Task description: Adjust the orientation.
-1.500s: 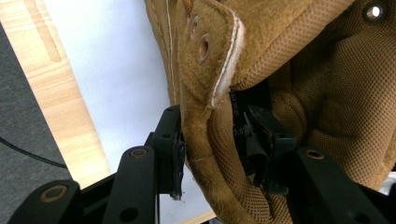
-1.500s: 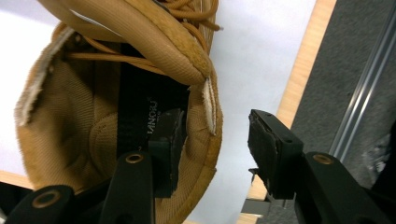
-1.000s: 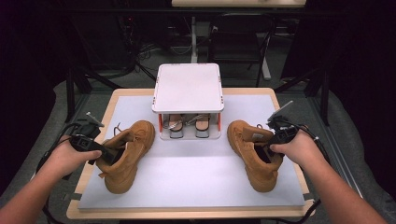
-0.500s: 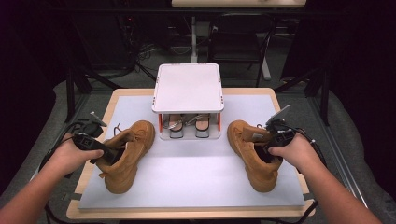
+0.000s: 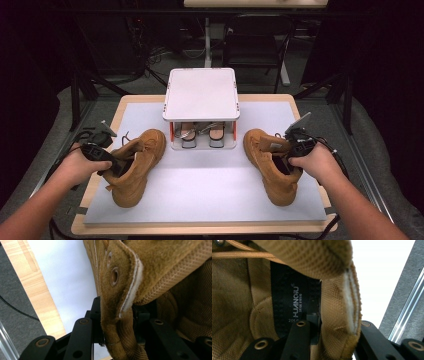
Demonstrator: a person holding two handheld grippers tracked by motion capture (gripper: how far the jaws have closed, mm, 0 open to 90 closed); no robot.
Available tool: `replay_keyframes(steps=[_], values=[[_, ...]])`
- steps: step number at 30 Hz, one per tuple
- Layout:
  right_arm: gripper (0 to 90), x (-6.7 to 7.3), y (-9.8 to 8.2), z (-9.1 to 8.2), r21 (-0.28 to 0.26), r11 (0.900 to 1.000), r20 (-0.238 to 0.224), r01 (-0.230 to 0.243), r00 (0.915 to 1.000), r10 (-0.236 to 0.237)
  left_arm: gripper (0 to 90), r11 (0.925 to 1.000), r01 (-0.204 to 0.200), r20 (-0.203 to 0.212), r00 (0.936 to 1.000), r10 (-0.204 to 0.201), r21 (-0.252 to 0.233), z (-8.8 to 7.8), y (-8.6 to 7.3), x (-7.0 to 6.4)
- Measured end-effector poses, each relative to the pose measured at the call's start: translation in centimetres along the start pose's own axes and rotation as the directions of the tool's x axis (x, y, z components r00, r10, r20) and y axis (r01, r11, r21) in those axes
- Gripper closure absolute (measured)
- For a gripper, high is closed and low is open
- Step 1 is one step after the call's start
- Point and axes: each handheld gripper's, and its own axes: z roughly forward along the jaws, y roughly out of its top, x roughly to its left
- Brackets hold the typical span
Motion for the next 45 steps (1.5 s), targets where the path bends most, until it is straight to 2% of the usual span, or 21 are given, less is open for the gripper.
replay_keyframes(steps=[5,6,7,13,15,16,18,26,31,36,39,40,41,43,45], values=[[75.5,-0.15,0.13,-0.18,0.028,0.999,-0.013,0.015,0.9998,-0.015,70.7,1.0000,-0.001,0.009,1.0000,0.001,0.008,-0.02,0.18,0.09],[75.7,0.03,0.06,0.01,0.004,1.000,-0.015,-0.009,0.9999,0.009,71.3,1.0000,-0.003,0.008,1.0000,0.003,0.007,-0.02,0.18,0.09],[75.9,-0.04,0.12,-0.04,0.015,1.000,-0.013,0.006,0.9999,-0.006,71.8,1.0000,-0.006,0.007,1.0000,0.006,0.005,-0.01,0.17,0.10],[76.4,0.07,0.27,-0.06,0.033,0.999,-0.012,0.001,0.9999,0.000,75.1,1.0000,-0.006,0.012,0.9999,0.005,0.006,-0.01,0.15,0.21],[76.5,-0.08,0.41,-0.24,0.060,0.998,-0.008,0.027,0.9996,-0.027,75.5,1.0000,-0.007,0.012,0.9999,0.007,0.004,0.00,0.16,0.26],[76.5,0.01,0.28,-0.07,0.034,0.999,-0.014,0.007,0.9999,-0.006,75.7,1.0000,-0.005,0.015,0.9999,0.004,0.006,-0.01,0.14,0.25],[76.7,0.03,0.27,-0.07,0.030,1.000,-0.015,-0.007,0.9999,0.007,76.0,1.0000,-0.002,0.018,0.9998,0.002,0.005,0.00,0.13,0.31],[77.1,-0.01,0.27,-0.09,0.030,1.000,-0.019,-0.002,0.9998,0.003,76.4,0.9996,-0.011,0.029,0.9995,0.010,0.027,-0.01,0.37,0.50],[77.2,-0.12,0.34,-0.09,0.036,0.999,-0.029,0.001,0.9996,0.000,75.9,0.9982,-0.012,0.041,0.9991,0.010,0.059,-0.01,0.68,0.66],[77.2,-0.09,0.37,-0.09,0.037,0.999,-0.031,0.001,0.9995,0.000,75.8,0.9980,-0.013,0.037,0.9993,0.010,0.062,0.02,0.72,0.62],[77.2,-0.16,0.46,-0.20,0.055,0.998,-0.029,0.018,0.9995,-0.016,75.7,0.9977,-0.004,0.042,0.9991,0.001,0.068,0.02,0.77,0.67],[77.2,-0.12,0.39,-0.09,0.039,0.999,-0.037,0.006,0.9993,-0.005,75.8,0.9974,0.000,0.045,0.9990,-0.003,0.072,0.03,0.80,0.69],[77.2,-0.13,0.42,-0.14,0.045,0.999,-0.032,0.009,0.9995,-0.008,75.8,0.9970,0.006,0.049,0.9988,-0.010,0.077,0.03,0.85,0.70],[77.3,-0.15,0.41,-0.15,0.044,0.999,-0.036,0.010,0.9993,-0.009,75.9,0.9968,-0.008,0.049,0.9988,0.004,0.080,0.03,0.92,0.72],[77.4,-0.15,0.37,-0.11,0.037,0.999,-0.040,0.004,0.9992,-0.002,76.3,0.9969,-0.004,0.049,0.9988,0.000,0.079,0.01,0.90,0.72]])
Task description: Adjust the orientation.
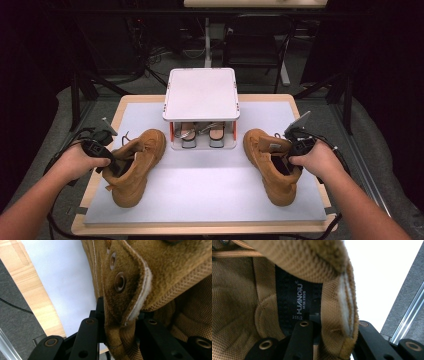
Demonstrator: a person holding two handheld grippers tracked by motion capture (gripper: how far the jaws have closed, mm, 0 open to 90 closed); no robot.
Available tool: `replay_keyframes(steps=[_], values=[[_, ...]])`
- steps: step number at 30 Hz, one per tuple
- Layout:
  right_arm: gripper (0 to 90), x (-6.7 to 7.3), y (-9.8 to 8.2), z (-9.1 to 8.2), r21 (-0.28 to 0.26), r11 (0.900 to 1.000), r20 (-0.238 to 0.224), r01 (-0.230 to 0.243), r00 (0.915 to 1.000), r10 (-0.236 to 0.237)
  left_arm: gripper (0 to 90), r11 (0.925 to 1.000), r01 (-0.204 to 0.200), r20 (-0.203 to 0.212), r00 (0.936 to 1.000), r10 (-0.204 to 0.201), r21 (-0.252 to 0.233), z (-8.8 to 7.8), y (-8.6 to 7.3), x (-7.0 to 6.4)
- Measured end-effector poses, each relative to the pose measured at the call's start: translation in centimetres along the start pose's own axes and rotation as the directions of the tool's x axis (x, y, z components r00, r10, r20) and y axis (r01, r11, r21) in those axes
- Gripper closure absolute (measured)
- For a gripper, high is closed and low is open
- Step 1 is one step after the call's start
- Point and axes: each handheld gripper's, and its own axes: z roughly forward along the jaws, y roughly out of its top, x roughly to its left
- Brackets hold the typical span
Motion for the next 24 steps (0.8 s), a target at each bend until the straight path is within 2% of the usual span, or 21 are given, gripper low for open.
replay_keyframes(steps=[5,11,14,19,24], values=[[78.2,-0.20,0.00,-0.01,-0.004,1.000,-0.014,0.001,0.9999,-0.001,77.1,1.0000,0.004,0.010,0.9999,-0.004,-0.005,-0.01,-0.05,0.19],[79.2,-0.11,-0.05,-0.01,-0.009,1.000,-0.004,0.012,0.9999,-0.012,77.0,0.9997,0.018,0.014,0.9997,-0.018,-0.014,-0.01,-0.11,0.29],[79.3,-0.13,-0.05,0.02,-0.012,1.000,-0.008,0.002,1.0000,-0.002,76.8,0.9996,0.022,0.015,0.9997,-0.021,-0.016,0.00,-0.13,0.29],[79.9,-0.15,-0.11,-0.06,-0.010,1.000,-0.012,0.013,0.9998,-0.013,77.4,0.9997,0.012,0.023,0.9997,-0.011,-0.021,-0.02,-0.19,0.37],[81.0,-0.40,-0.18,-0.15,-0.007,1.000,-0.040,0.006,0.9992,-0.007,78.7,0.9992,0.024,0.047,0.9986,-0.022,-0.031,-0.01,-0.30,0.74]])
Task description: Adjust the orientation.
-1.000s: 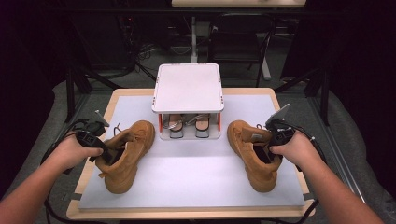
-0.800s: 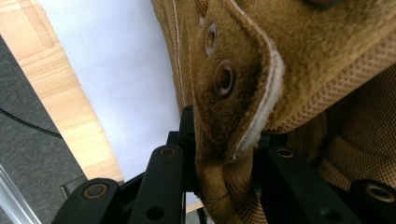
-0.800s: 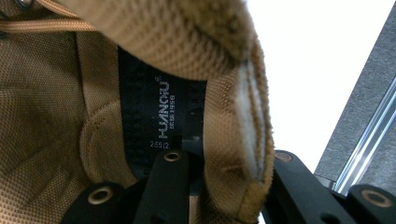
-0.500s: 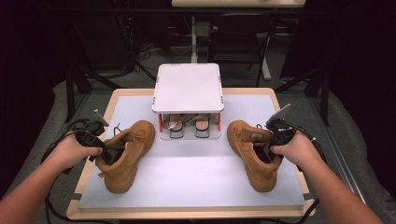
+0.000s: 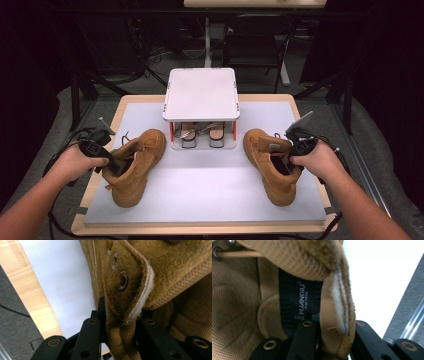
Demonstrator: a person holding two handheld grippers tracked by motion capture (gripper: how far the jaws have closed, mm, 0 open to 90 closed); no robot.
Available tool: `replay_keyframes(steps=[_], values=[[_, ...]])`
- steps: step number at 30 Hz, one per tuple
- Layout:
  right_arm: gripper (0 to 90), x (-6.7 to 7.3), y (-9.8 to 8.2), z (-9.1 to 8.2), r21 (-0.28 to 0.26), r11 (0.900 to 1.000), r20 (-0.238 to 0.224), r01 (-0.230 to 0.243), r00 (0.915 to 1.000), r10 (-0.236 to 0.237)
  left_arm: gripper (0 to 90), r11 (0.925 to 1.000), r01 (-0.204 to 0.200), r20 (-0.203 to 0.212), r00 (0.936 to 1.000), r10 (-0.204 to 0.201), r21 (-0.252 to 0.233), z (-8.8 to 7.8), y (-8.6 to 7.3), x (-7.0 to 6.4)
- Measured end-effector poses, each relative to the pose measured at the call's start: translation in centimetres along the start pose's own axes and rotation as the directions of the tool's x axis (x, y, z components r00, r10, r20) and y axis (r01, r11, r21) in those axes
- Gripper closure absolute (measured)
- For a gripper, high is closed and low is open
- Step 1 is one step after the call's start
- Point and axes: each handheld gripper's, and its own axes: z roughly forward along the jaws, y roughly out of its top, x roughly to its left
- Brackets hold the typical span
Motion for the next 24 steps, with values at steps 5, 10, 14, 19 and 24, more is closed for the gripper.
replay_keyframes(steps=[5,10,14,19,24], values=[[81.6,-0.08,-0.09,0.06,0.016,1.000,-0.032,-0.017,0.9993,0.017,79.9,0.9999,0.012,0.007,0.9999,-0.012,-0.009,-0.11,-0.06,0.17],[82.1,-0.23,-0.40,0.20,-0.015,0.998,-0.084,-0.065,0.9944,0.064,80.4,0.9988,0.044,0.046,0.9980,-0.042,-0.021,-0.25,-0.05,0.55],[82.4,-0.39,-0.39,-0.11,0.008,0.999,-0.092,-0.048,0.9946,0.049,80.8,0.9973,0.066,0.059,0.9962,-0.064,-0.033,-0.44,0.03,0.73],[83.0,-0.21,-0.38,-0.15,-0.019,0.996,-0.126,-0.083,0.9888,0.080,81.4,0.9955,0.088,0.078,0.9934,-0.085,-0.037,-0.66,0.18,0.76],[83.2,-0.24,-0.32,-0.32,-0.023,0.995,-0.142,-0.099,0.9853,0.095,81.8,0.9934,0.106,0.099,0.9899,-0.102,-0.043,-1.00,0.37,0.93]])
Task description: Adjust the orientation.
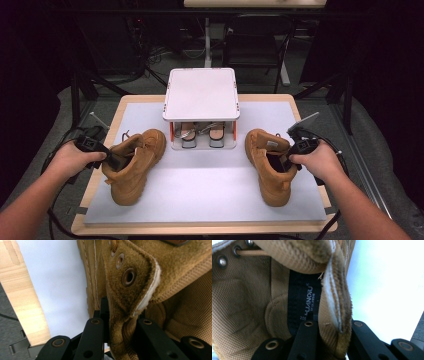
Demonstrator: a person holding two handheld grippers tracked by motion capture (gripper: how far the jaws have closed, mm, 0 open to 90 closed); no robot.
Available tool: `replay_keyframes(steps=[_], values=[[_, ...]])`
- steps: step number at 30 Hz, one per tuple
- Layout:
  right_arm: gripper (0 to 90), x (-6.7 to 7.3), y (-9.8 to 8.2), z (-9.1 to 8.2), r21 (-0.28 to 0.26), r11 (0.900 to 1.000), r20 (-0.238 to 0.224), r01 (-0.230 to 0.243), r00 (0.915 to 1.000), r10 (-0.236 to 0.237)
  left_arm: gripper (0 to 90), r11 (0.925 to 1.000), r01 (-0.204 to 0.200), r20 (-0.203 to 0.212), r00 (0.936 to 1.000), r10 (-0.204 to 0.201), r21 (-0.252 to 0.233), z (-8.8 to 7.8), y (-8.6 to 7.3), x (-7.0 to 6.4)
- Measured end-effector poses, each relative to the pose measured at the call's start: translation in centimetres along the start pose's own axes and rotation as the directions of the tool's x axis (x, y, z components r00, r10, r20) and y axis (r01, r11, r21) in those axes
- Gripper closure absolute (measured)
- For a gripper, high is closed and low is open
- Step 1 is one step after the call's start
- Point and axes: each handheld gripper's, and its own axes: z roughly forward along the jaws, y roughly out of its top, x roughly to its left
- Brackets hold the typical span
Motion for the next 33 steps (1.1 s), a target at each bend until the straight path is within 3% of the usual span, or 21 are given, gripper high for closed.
replay_keyframes(steps=[3,21,33], values=[[83.3,-0.1,0.0,-0.1,-0.005,1.000,-0.006,-0.006,1.0000,0.006,82.0,0.9996,0.027,0.014,0.9995,-0.027,-0.011,-0.2,0.1,0.0],[83.3,0.3,0.4,-0.6,-0.031,0.999,-0.005,-0.034,0.9994,0.034,82.3,0.9996,0.024,-0.002,0.9997,-0.024,-0.013,-1.0,0.3,-0.1],[83.0,0.1,0.4,-0.6,-0.003,1.000,0.002,-0.010,0.9999,0.010,80.1,0.9974,-0.008,-0.070,0.9974,0.013,0.071,0.2,0.0,-0.6]])
